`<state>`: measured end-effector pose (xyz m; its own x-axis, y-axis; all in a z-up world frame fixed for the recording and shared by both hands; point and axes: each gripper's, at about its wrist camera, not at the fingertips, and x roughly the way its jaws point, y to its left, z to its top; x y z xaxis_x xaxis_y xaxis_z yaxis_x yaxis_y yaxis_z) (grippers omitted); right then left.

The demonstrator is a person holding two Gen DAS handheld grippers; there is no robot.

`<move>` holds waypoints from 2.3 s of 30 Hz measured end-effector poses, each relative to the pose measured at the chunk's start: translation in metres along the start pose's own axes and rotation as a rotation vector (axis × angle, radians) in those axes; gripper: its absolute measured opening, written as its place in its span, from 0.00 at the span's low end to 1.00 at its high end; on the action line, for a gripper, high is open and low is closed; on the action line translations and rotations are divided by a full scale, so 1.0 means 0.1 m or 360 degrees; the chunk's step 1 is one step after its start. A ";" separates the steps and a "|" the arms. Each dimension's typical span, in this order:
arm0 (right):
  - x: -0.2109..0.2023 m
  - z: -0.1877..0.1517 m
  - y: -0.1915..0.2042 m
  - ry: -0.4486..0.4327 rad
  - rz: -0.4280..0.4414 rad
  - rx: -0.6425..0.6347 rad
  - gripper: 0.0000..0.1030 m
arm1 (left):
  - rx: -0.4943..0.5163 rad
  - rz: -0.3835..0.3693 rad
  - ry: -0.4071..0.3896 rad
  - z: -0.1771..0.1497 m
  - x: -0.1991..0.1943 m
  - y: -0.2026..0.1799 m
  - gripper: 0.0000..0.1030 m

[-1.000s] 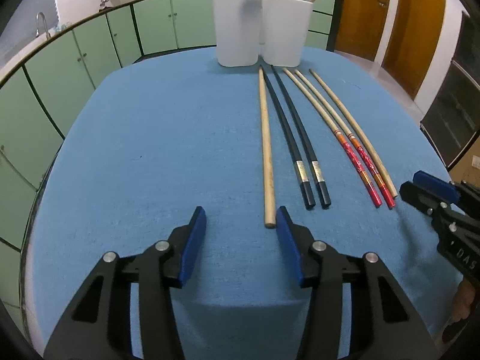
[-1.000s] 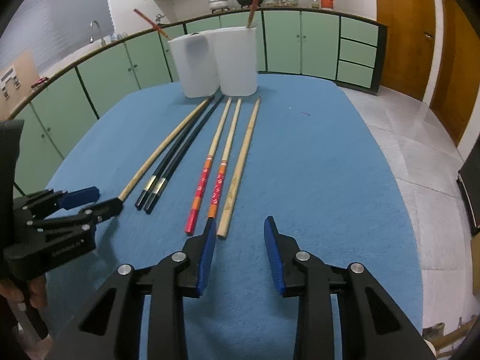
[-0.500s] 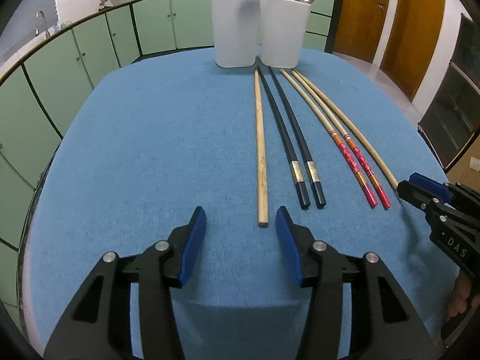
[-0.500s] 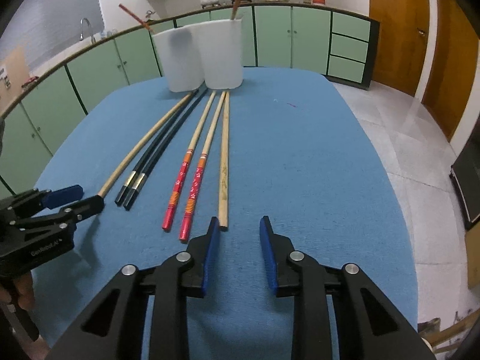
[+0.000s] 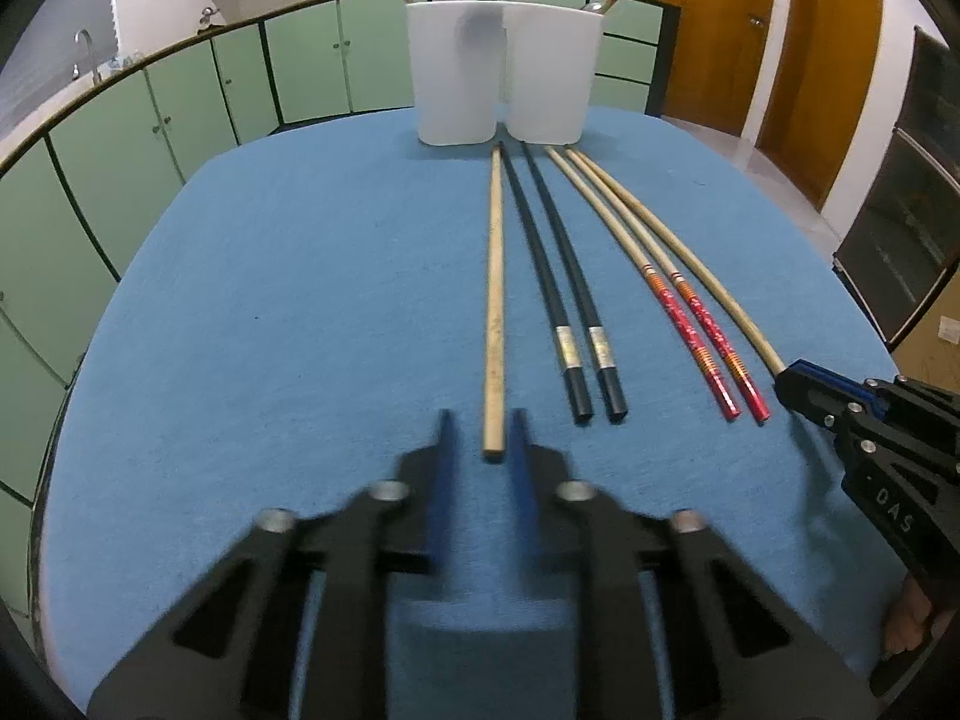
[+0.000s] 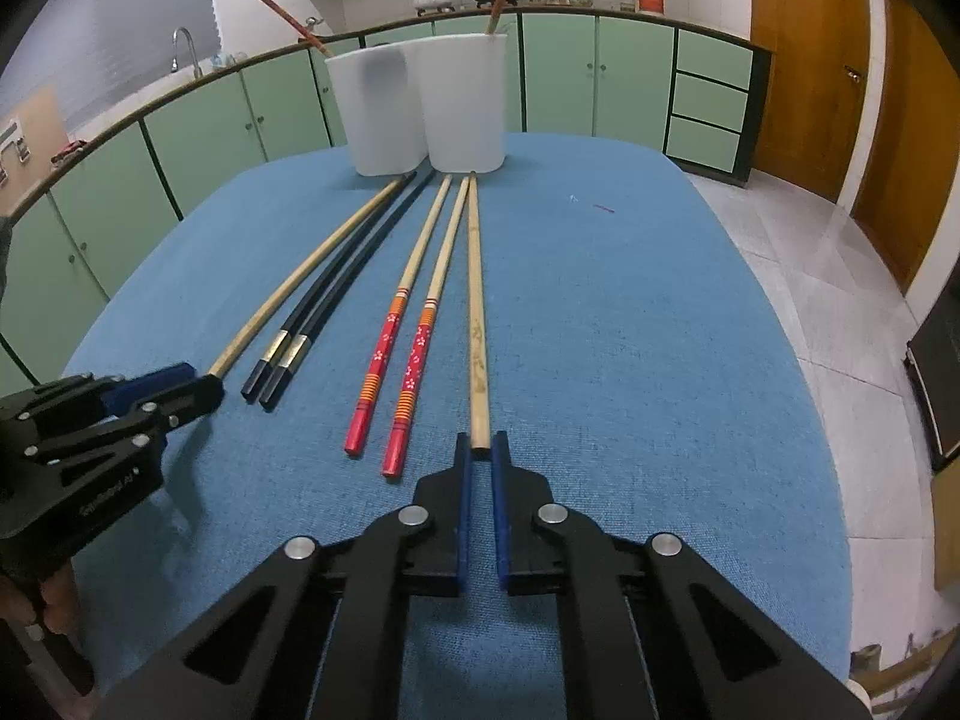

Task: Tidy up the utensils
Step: 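Grasp a plain wooden chopstick with the left tool while the right tool grasps another, lift, then lower both wooden chopsticks into the white holder and open both tools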

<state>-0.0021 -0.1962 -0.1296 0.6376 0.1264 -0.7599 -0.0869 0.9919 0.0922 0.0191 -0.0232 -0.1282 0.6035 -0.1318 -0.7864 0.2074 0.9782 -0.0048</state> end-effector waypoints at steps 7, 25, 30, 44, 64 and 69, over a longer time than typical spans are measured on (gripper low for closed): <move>-0.22 0.10 -0.06 -0.0082 0.0017 0.0024 0.06 | 0.0032 0.0001 -0.0061 0.05 -0.16 -0.04 0.06; -1.26 0.87 -0.25 -0.0491 0.0048 0.0026 0.06 | 0.0011 -0.0058 -0.0584 0.91 -1.29 0.03 0.06; -1.35 1.08 -0.21 -0.0539 0.0067 0.0003 0.06 | -0.0007 -0.0066 -0.0658 1.11 -1.38 0.01 0.06; -1.54 1.46 -0.15 -0.0620 0.0137 -0.0072 0.05 | -0.0028 -0.0090 -0.0810 1.43 -1.67 -0.01 0.06; -1.82 2.51 0.06 -0.0878 0.0261 -0.0153 0.05 | -0.0064 -0.0080 -0.1125 2.16 -2.10 0.11 0.06; -1.81 2.87 0.10 -0.0940 0.0299 -0.0154 0.05 | -0.0054 -0.0066 -0.1164 2.42 -2.06 0.09 0.06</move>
<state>0.1013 -0.2067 0.1939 0.9177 0.3088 -0.2500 -0.2899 0.9507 0.1100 0.0829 -0.0256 0.1832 0.9578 -0.2306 -0.1717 0.2246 0.9730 -0.0538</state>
